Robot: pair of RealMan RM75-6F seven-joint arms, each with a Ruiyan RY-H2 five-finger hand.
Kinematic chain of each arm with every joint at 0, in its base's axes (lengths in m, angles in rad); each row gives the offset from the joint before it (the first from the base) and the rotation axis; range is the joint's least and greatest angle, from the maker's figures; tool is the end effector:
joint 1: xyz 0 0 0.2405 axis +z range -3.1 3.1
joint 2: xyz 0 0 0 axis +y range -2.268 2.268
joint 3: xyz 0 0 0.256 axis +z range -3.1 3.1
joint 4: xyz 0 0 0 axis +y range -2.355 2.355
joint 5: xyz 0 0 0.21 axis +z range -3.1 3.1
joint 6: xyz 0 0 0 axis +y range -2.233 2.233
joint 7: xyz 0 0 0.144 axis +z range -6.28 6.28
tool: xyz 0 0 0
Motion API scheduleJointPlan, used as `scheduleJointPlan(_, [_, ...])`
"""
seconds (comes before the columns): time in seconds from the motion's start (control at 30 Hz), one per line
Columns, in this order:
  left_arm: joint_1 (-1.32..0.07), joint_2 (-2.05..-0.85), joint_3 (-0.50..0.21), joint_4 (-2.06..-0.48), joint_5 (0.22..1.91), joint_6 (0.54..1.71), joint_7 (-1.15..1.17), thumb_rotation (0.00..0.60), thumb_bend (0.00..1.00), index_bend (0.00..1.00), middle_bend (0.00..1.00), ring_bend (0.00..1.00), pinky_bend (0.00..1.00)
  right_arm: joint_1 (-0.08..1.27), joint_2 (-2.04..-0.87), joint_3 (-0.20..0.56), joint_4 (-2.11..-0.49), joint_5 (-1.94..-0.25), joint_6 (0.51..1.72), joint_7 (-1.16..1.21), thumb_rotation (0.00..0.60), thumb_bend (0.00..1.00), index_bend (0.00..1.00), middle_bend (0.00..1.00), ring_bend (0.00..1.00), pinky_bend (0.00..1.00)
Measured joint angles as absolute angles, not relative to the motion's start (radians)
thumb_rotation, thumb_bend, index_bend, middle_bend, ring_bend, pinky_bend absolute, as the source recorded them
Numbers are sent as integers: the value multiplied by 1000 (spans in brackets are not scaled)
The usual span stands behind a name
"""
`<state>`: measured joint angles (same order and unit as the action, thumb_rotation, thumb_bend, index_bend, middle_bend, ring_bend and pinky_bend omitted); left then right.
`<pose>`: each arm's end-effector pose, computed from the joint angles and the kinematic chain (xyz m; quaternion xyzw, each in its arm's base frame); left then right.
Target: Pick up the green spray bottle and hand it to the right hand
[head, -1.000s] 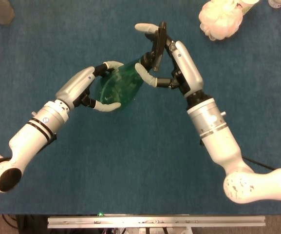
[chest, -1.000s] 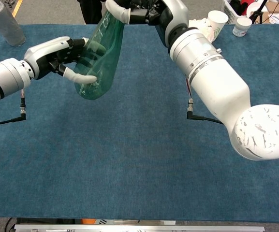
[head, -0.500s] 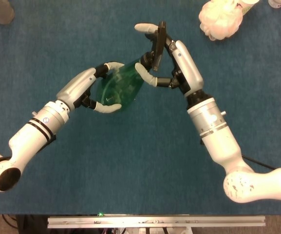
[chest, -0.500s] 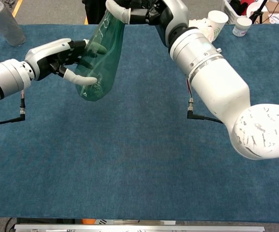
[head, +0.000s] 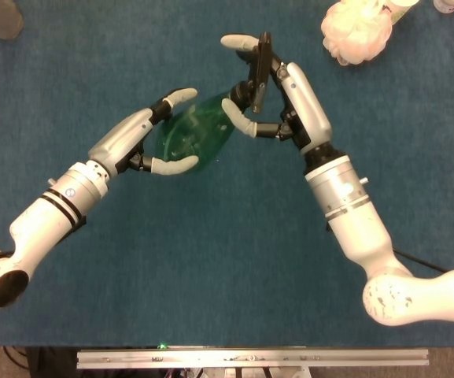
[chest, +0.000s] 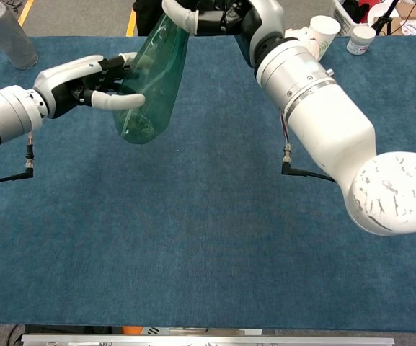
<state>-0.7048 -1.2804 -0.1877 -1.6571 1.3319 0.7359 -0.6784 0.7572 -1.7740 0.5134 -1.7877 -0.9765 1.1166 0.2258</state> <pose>-0.1496 0.3261 0.0304 -0.5891 -0.6597 -0.4378 0.1616 -0.0030 -0.3221 -0.0029 0.3955 -0.6584 0.6314 0.1067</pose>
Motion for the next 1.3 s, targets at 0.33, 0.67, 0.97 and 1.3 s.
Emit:
scheduleJointPlan(0.33, [-708, -1270, -180, -1648, 1346, 742, -689, 333, 203, 0, 0, 0, 111, 753, -1762, 514, -1795, -981, 1118, 226, 600, 406, 300, 201, 82, 48])
scheduleJointPlan(0.67, [-704, -1259, -165, -1627, 1357, 769, -622, 473, 202, 0, 0, 0, 111, 734, -1708, 507, -1838, -1001, 1116, 220, 600, 407, 300, 207, 89, 48])
scheduleJointPlan(0.97, [-695, -1255, -149, -1602, 1371, 817, -505, 600, 203, 0, 0, 0, 111, 694, -1627, 482, -1908, -1035, 1120, 213, 600, 408, 300, 219, 93, 48])
scheduleJointPlan(1.3, [-679, -1257, -121, -1567, 1383, 869, -359, 600, 203, 0, 0, 0, 111, 613, -1525, 427, -1996, -1119, 1147, 253, 600, 408, 300, 220, 94, 48])
